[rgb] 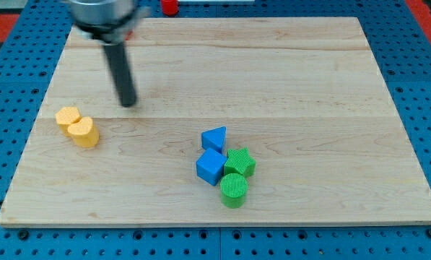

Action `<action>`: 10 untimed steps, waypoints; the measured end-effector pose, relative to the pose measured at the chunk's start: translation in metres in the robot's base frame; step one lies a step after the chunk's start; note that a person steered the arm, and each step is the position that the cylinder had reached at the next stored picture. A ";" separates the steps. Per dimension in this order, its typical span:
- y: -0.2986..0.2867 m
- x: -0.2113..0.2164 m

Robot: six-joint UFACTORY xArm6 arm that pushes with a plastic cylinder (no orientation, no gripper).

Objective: Push the yellow hexagon towards the bottom center of the board

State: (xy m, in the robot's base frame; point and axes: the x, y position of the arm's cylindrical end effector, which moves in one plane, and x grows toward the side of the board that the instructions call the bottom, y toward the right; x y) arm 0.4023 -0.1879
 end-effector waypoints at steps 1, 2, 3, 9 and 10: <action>-0.096 0.010; -0.084 0.033; -0.062 0.071; 0.121 0.081; 0.024 0.038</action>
State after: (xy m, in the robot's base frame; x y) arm 0.4406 -0.1642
